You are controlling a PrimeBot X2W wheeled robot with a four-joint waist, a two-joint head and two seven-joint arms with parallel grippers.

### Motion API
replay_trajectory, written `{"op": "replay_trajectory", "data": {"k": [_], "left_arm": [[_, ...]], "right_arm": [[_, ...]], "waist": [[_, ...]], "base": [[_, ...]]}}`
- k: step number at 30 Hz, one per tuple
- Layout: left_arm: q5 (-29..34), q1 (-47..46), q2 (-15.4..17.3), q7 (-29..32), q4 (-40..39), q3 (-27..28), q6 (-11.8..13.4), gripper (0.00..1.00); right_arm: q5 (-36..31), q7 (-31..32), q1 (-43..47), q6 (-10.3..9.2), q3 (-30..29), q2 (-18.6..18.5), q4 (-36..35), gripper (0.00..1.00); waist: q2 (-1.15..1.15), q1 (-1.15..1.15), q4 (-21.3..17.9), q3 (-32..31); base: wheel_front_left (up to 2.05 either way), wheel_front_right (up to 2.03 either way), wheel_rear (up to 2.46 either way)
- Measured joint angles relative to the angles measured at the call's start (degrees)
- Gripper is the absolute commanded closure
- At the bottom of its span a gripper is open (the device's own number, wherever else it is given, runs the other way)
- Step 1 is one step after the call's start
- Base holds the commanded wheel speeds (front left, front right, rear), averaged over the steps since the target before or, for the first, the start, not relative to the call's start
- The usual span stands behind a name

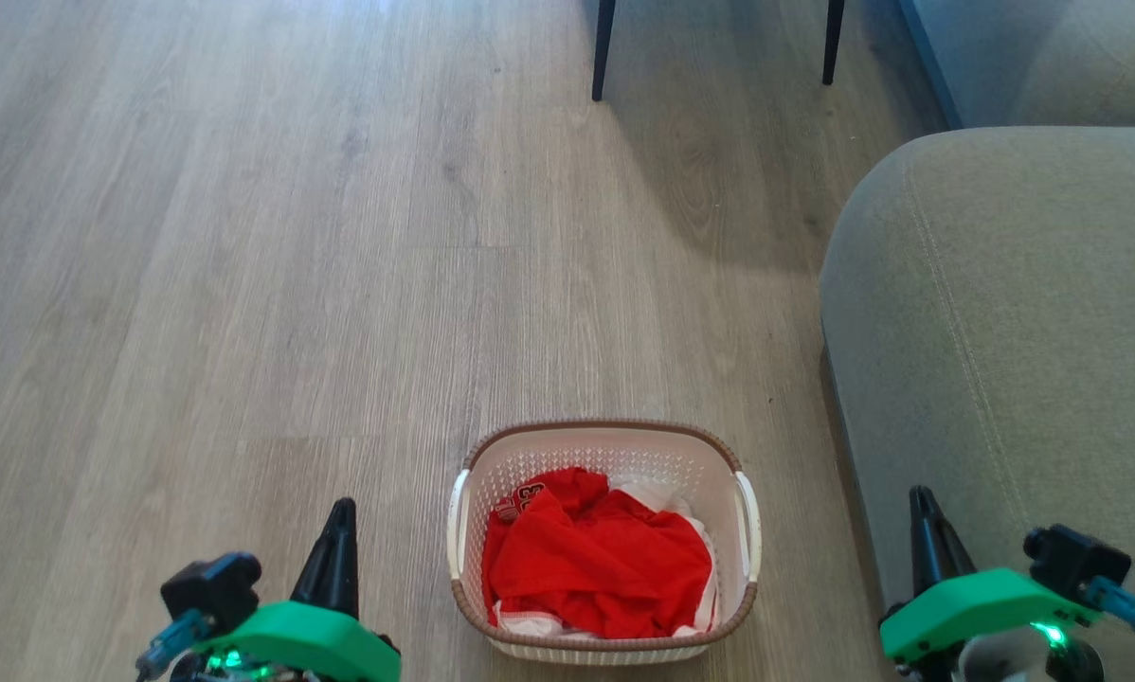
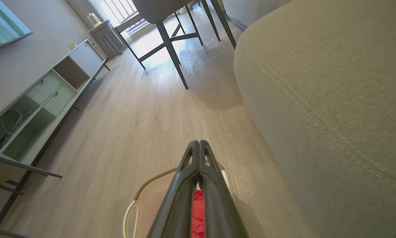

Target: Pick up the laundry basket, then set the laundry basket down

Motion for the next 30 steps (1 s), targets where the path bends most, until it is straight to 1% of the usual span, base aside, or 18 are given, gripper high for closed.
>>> {"op": "replay_trajectory", "data": {"k": [30], "left_arm": [[-19.06, -2.31, 0.15, 4.32, 0.70, 3.76, -1.97, 1.00]], "right_arm": [[17.81, 4.53, -1.96, 0.00, -2.54, -0.09, 0.41, 1.00]], "waist": [[0.00, 0.00, -1.27, 0.41]], "base": [[0.00, 0.00, 0.00]]}}
